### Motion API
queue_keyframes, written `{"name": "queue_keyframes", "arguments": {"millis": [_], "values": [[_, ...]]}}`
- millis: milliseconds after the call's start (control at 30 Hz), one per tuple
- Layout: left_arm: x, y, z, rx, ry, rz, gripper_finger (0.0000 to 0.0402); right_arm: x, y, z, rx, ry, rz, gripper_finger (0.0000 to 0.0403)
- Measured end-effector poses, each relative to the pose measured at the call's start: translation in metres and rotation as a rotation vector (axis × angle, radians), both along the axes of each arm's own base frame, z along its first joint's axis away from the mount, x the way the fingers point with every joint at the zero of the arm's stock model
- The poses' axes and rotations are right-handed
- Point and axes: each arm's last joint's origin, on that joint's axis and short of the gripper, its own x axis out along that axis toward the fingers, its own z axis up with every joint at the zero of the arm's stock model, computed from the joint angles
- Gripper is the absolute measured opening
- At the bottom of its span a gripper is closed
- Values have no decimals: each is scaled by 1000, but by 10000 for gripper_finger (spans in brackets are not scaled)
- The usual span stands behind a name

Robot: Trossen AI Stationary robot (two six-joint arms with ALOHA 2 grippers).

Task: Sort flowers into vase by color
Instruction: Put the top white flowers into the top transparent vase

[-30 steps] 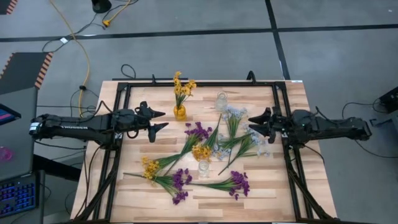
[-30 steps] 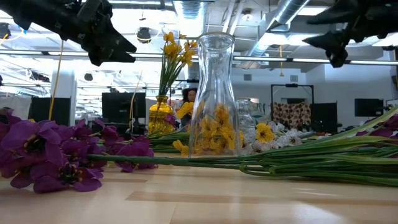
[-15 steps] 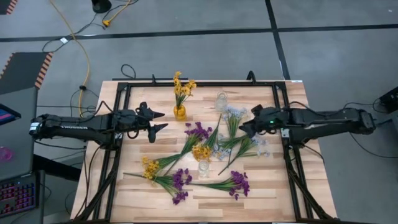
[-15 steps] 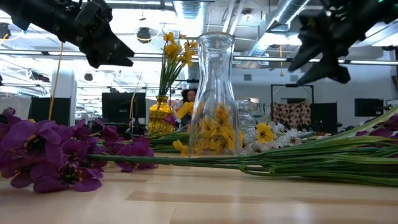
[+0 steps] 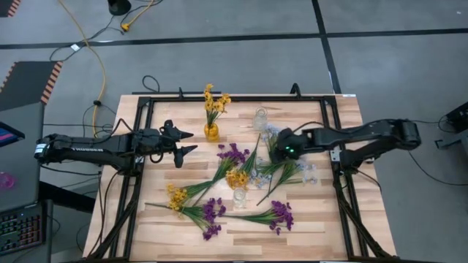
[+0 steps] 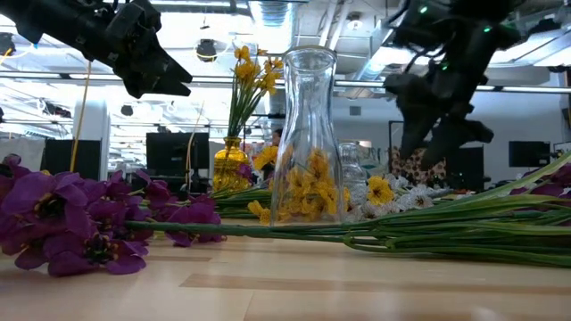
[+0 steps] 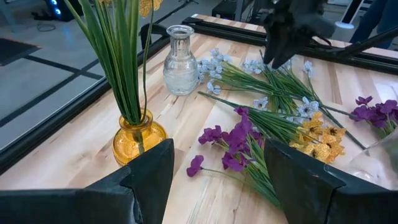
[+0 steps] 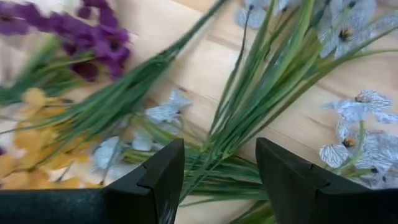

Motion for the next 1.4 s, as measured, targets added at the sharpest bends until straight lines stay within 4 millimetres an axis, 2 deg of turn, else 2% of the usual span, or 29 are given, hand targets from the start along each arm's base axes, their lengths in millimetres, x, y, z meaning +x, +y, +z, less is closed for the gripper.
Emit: {"name": "queue_keyframes", "arguments": {"millis": [400,567,733,1100,1400], "values": [[-1,0,-1,-1,14,0,236,35,-13,-18,14,138,-29,225],[-1,0,-3,-3,31,0,236,34,-13,-12,28,221,-42,225],[-1,0,-3,-3,32,0,236,32,-12,-9,54,225,-108,225],[-2,0,-4,-4,46,-1,236,43,-11,-42,66,330,-121,225],[-2,0,-4,-4,46,0,236,52,-9,-47,62,276,-110,225]]}}
